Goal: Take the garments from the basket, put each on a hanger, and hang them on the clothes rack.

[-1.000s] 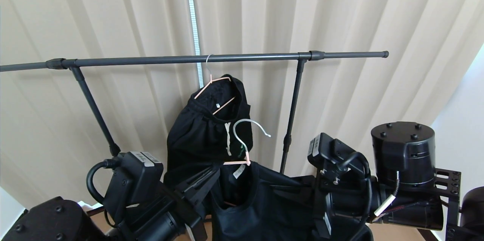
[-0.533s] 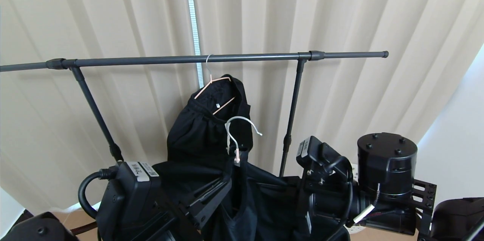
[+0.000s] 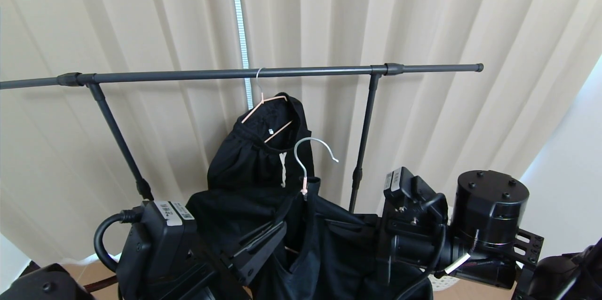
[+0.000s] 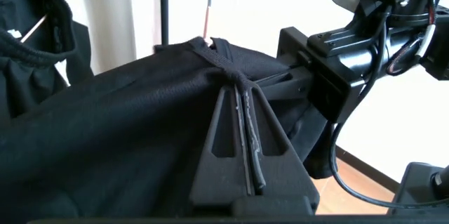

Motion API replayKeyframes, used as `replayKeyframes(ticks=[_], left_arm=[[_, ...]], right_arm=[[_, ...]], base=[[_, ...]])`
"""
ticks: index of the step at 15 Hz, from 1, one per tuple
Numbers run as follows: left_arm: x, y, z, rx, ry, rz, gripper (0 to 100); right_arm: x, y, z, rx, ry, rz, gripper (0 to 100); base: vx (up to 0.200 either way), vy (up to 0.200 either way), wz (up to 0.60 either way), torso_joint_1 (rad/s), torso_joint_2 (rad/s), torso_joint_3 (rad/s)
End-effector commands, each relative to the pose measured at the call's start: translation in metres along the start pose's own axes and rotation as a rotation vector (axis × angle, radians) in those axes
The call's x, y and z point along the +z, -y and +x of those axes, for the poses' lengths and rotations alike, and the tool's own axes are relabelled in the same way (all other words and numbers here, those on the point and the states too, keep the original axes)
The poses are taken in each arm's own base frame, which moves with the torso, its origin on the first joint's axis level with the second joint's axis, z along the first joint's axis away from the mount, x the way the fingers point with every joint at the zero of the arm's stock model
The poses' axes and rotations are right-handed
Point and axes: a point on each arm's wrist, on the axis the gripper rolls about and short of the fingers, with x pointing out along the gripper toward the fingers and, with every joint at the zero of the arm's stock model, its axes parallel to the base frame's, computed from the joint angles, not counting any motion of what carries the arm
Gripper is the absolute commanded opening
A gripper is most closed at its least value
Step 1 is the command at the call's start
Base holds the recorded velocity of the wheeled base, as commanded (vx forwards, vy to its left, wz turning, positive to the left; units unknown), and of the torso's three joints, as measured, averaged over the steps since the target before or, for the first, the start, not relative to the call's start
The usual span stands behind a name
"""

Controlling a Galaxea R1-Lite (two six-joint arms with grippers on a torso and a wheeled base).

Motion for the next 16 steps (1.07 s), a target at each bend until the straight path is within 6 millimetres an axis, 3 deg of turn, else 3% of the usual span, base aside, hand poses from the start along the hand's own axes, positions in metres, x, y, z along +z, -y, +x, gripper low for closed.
replayKeyframes(ticks=[1,8,9,16], left_arm=[[0.000,-0.002,0.001,0.002,-0.002,-0.001,0],[-0.006,-0.005,0.000,0.002,-0.032,-0.005,0],[-0.006,-0.005,0.000,0.000,-0.031,-0.006,100],[-0.006,-0.009,-0.002,0.011,-0.036,0.001,100]], right_arm=[[0.000,0.001,-0.001,-0.004,0.000,0.000,0],[0.008,-0.001,-0.006,-0.006,0.029,-0.013,0],[0.008,-0.001,-0.007,-0.006,0.030,-0.014,0],[0.010,0.007,-0.010,-0.036,0.040,-0.012,0]], base=[[0.000,0.000,0.00,0.000,0.00,0.000],[0.000,0.000,0.00,0.000,0.00,0.000],[0.000,0.000,0.00,0.000,0.00,0.000],[0.000,0.000,0.00,0.000,0.00,0.000]])
